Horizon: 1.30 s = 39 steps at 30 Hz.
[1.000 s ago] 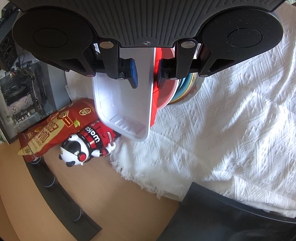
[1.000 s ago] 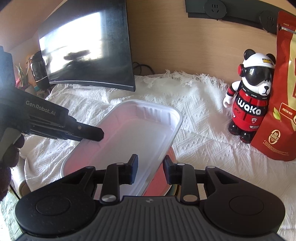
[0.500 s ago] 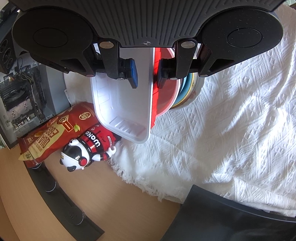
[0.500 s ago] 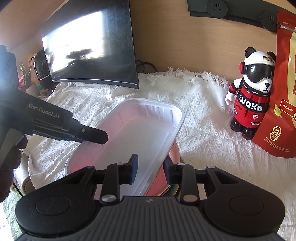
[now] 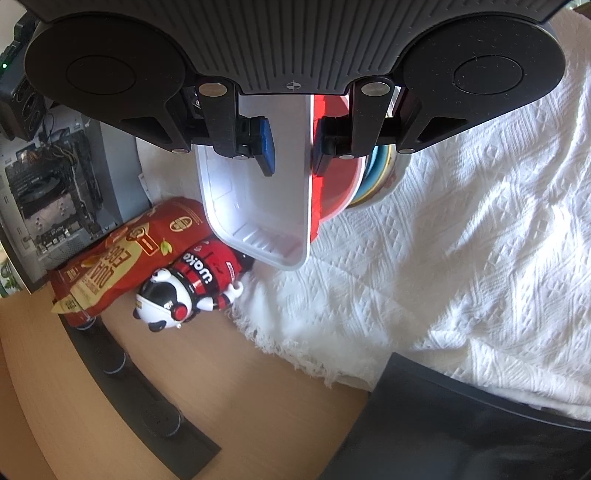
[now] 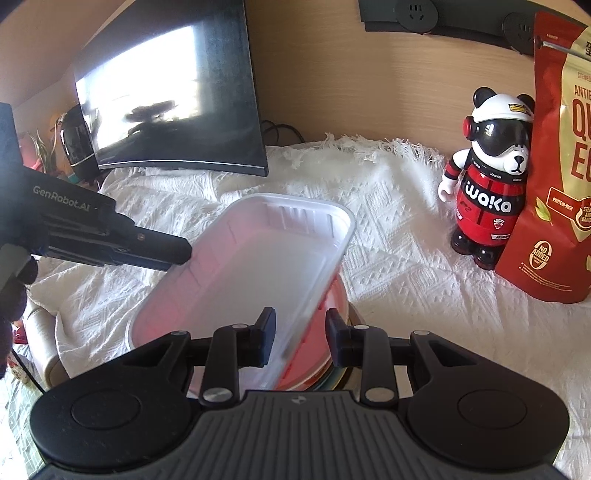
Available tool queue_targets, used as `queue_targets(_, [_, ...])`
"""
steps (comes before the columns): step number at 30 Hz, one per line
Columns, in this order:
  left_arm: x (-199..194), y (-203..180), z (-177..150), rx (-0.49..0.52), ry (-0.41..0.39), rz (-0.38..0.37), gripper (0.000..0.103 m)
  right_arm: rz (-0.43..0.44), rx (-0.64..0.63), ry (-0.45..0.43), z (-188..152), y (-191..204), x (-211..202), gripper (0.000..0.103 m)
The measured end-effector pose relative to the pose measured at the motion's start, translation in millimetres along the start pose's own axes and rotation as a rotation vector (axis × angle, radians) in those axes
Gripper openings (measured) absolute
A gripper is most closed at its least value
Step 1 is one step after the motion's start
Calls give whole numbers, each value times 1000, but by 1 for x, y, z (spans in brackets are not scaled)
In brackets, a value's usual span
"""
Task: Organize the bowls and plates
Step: 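Lower the tray onto the white bowl atop the stack with both tools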
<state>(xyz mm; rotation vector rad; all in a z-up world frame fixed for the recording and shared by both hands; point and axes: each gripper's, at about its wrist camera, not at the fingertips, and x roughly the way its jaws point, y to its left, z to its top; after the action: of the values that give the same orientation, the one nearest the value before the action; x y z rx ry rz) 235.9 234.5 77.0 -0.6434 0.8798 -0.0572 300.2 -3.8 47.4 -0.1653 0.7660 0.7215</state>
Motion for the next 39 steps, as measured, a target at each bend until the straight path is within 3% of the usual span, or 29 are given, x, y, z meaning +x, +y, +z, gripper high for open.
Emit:
queue_targets(9, [4, 5, -2, 0, 7, 9, 24, -5, -10, 4, 0, 8, 0, 30])
queue_targets(22, [0, -2, -6, 150, -14, 94, 25, -73, 17, 14, -3, 9, 0, 30])
queue_targets(33, [-12, 16, -6, 172, -53, 0, 25, -189, 78, -22, -10, 27, -11, 30])
queue_targets(39, [-28, 26, -20, 150, -157, -10, 25, -246, 128, -58, -19, 33, -21, 39])
